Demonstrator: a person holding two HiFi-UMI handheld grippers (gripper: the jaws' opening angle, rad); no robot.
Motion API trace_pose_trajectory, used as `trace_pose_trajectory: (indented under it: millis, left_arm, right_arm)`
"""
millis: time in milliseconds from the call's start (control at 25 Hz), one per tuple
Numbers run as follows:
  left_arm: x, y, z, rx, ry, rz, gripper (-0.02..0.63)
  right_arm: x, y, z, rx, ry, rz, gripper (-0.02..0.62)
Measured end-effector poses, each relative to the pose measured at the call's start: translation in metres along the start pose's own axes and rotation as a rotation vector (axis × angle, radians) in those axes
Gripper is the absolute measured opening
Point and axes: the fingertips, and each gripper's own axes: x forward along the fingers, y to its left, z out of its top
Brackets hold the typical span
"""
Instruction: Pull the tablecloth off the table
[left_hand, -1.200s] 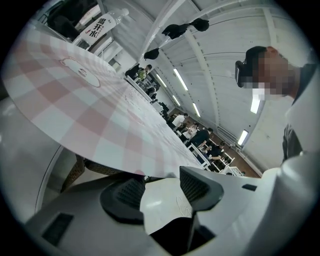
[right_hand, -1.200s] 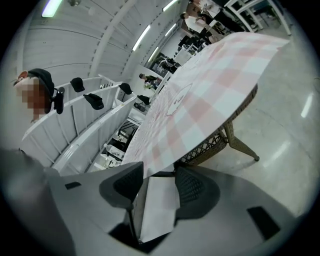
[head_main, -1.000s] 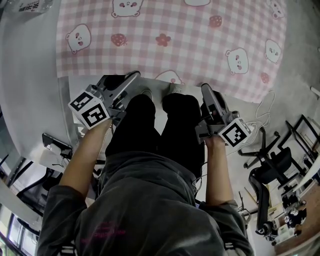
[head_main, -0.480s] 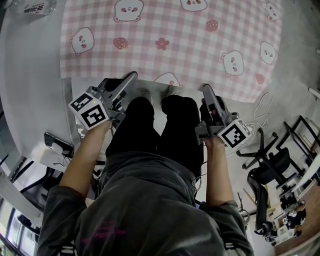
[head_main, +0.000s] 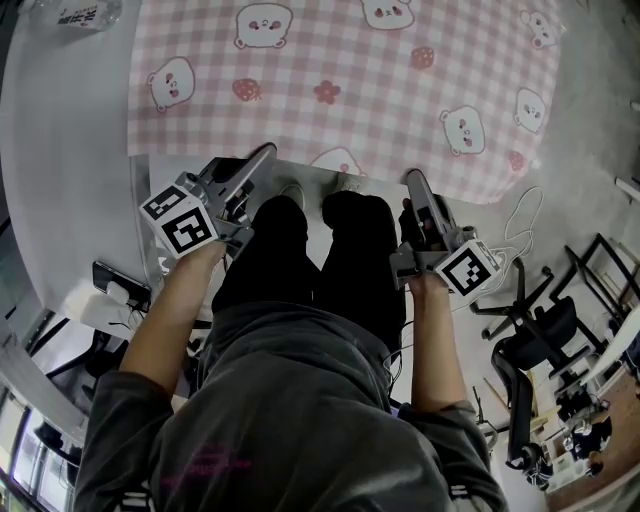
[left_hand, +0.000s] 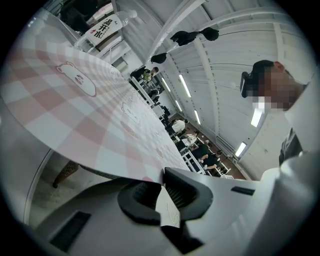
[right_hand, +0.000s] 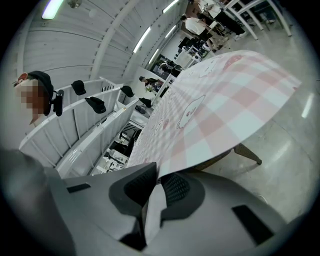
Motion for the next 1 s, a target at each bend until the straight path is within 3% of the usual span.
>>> trace_pose_trajectory:
  millis: [600,800,1000]
  left_arm:
    - [-0.007,-0.029,0.027,0.020,-0.031,-0.038,0.002]
    - [-0.002,-0.019,0.018,0.010,-0.039,-0.062,0.002]
    - [0.001,-0.006,0.012,0.004,-0.036,-0.089,0.002]
  right_arm:
    - [-0.008,0.035,0.021,-0.026,-0.046,0.033,0.005]
    - [-0.003,0.027,0.015,-0.027,-0.062,0.051,0.005]
    - [0.000,0.014,0.007,-0.024,-0.075,0.001,0.005]
